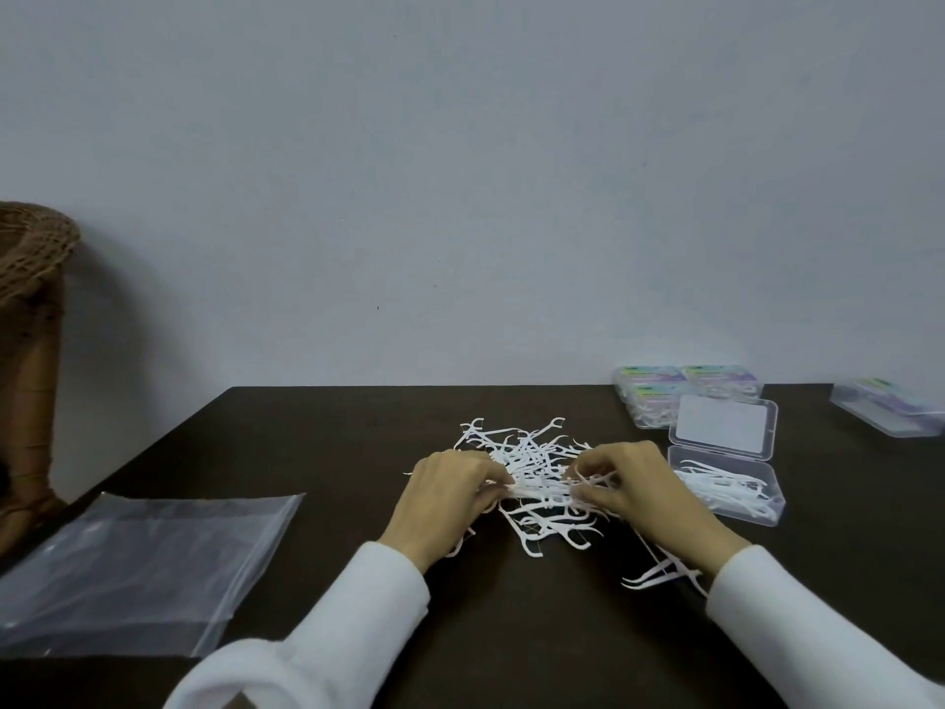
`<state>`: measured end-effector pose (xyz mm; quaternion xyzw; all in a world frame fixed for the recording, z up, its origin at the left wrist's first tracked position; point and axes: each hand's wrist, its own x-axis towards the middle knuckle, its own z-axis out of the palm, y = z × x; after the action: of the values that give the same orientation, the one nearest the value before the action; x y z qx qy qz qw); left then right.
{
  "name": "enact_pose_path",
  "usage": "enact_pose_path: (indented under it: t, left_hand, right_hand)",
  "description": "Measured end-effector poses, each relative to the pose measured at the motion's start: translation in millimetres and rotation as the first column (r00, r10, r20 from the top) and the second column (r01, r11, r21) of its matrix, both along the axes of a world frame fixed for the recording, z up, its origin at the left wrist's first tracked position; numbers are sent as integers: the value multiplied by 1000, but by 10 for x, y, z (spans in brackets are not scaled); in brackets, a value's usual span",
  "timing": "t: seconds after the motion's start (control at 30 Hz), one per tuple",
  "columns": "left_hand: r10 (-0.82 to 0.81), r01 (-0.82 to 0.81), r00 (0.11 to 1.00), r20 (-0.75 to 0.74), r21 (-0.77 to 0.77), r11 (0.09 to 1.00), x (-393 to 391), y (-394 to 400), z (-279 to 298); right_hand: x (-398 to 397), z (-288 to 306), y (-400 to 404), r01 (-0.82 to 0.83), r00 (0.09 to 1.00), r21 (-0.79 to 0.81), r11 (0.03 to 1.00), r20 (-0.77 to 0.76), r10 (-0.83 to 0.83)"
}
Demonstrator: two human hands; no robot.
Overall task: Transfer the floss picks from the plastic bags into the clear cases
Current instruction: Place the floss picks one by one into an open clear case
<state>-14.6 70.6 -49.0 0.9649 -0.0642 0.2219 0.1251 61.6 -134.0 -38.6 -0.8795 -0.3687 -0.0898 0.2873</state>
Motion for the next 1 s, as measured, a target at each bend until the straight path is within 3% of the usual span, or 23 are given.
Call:
enact_pose_path:
  t: [0.23, 0.43, 0.7, 1.0]
  left_hand:
    - [46, -37, 994, 101, -89, 995, -39, 23, 50]
    - [102, -81, 991, 89, -216, 973, -66, 80, 88]
    - [127, -88, 983, 135, -265, 960, -74, 74, 108]
    - [110, -17, 983, 148, -522, 853, -26, 52, 84]
  right_hand:
    - [23, 48, -62, 24, 997, 169, 985, -77, -11]
    - [23, 98, -91, 29, 992, 260, 965, -129, 5]
    - [58, 108, -129, 68, 981, 395, 916, -195, 11]
    - [133, 134, -180, 72, 978, 503, 861, -203, 37]
